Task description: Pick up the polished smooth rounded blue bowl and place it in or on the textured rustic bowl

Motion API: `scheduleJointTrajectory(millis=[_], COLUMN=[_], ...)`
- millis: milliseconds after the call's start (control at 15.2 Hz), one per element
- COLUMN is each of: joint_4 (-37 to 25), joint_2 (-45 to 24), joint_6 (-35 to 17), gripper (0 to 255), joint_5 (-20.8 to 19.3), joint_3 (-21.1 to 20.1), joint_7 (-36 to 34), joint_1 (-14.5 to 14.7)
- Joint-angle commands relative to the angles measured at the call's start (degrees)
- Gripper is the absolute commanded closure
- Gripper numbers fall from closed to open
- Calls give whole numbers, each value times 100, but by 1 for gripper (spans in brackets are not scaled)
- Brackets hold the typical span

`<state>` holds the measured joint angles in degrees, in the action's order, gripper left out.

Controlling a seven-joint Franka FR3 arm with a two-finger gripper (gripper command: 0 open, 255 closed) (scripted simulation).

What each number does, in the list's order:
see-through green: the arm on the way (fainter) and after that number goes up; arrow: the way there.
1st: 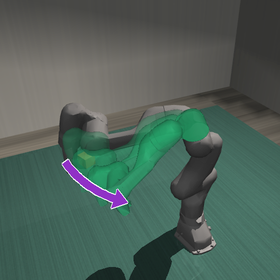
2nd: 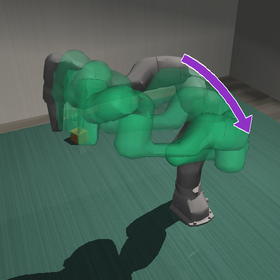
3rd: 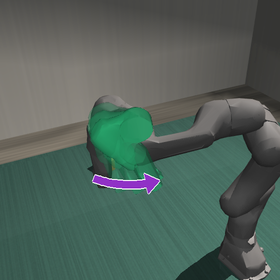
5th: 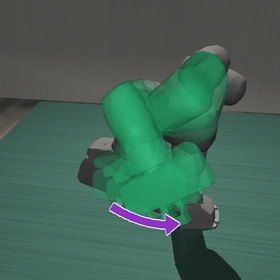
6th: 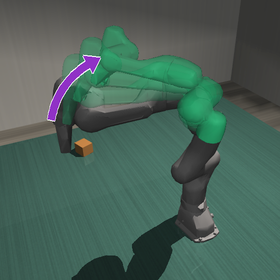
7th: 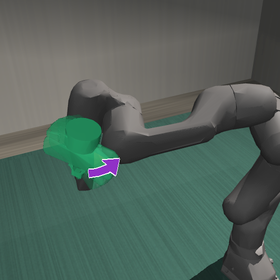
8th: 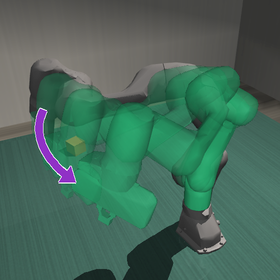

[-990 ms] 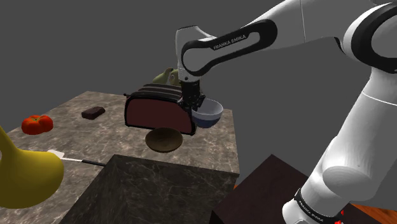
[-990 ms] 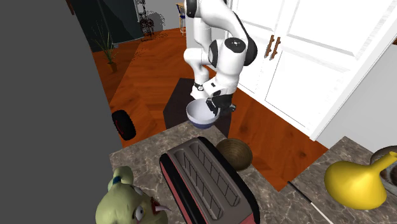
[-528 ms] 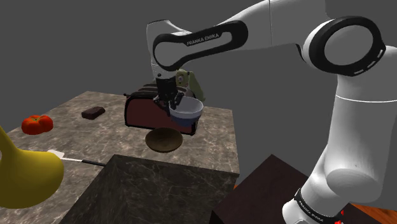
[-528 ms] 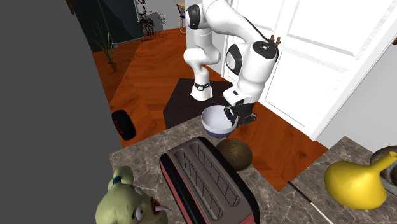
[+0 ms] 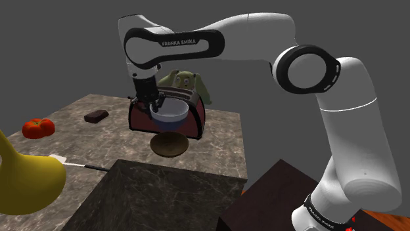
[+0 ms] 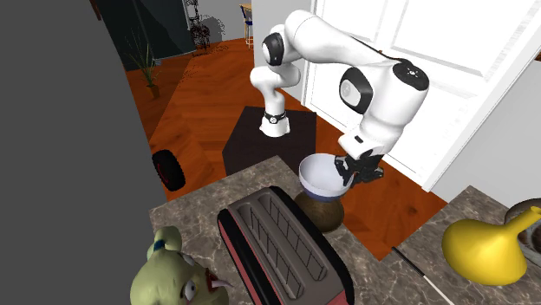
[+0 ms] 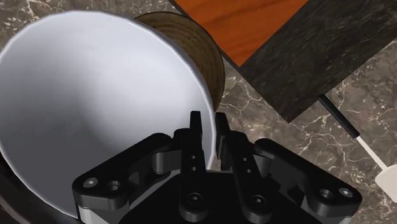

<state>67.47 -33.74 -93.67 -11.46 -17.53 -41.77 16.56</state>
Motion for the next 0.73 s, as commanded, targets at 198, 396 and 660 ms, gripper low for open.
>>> scheduleJointTrajectory(millis=[198, 396, 660], joint_4=[162, 368, 608], joint_2=[-121, -138, -182], joint_6=[-279, -499, -778], gripper=[255, 255, 255], joint_5=[-32, -42, -61], joint_3=[13, 19, 30], joint_7=[-54, -74, -101], joint_1=[16, -3, -22])
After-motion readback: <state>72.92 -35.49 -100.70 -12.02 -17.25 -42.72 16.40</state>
